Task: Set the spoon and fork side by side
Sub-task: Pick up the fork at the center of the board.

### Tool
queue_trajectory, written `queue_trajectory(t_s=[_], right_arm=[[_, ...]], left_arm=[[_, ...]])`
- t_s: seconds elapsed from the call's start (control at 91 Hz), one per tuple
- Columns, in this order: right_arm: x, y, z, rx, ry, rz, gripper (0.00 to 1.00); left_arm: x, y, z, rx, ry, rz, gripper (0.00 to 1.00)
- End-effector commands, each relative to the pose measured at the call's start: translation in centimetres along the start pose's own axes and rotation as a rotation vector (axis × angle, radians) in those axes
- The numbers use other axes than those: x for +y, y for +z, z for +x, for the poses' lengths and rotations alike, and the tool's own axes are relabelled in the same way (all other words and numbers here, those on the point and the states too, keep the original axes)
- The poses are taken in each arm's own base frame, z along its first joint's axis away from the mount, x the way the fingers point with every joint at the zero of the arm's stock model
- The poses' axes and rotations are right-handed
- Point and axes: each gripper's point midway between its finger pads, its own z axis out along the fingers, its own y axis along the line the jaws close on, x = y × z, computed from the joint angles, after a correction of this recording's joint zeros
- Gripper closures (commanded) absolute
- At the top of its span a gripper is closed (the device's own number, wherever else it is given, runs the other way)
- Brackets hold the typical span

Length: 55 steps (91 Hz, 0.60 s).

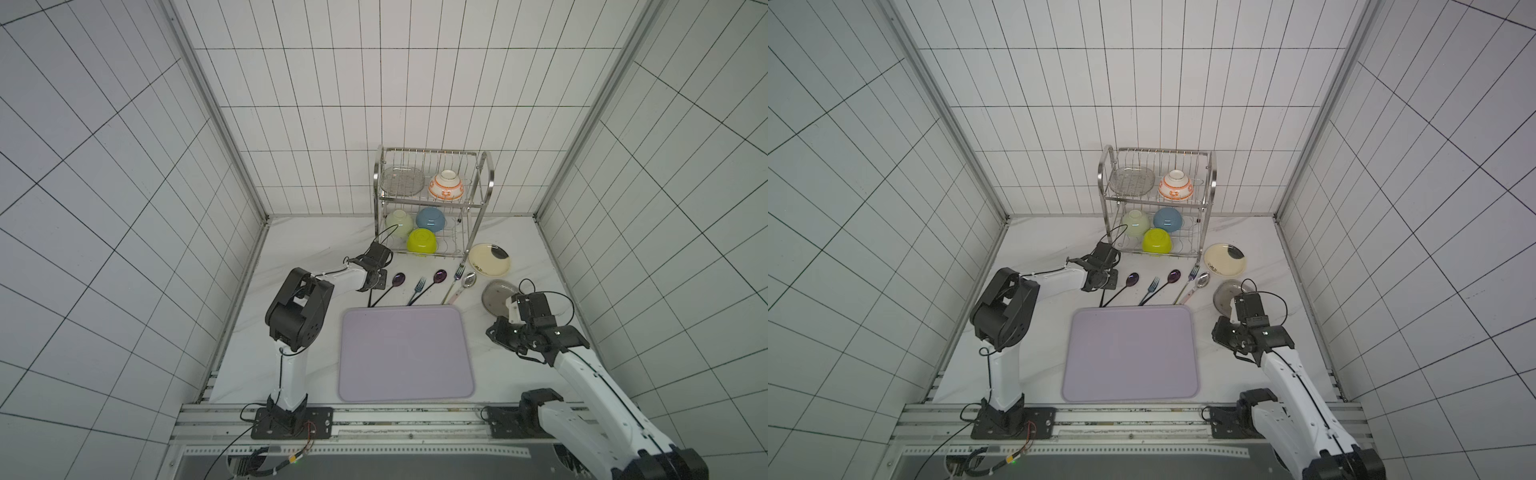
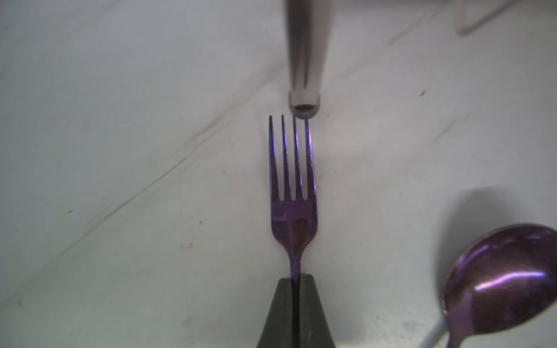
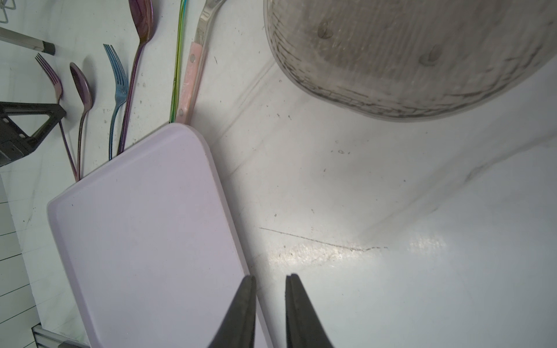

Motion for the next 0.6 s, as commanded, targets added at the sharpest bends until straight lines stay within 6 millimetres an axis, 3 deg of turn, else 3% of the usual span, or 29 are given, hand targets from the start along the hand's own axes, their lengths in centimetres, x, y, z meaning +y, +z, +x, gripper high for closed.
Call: queue_trajectory(t_s=[0.0,0.275,0.594], right_arm=[[-0.5,0.0,0.0,-0.014,0.032,0.007,0.79],[-0.6,-0.2,0.0,-0.024,0.040,0.010,0.80],[-0.7,-0.3,0.0,-0.029,0.040,0.015,0.80]], left_arm=[[3.6,0.2,1.1,0.035,-0.025,-0.054,1.00],[9.6,-1.3,-1.2,-0.035,-0.280,-0.029,1.00],[12.9,-4.1,-3.4,-0.107,-0.393,0.000,1.00]])
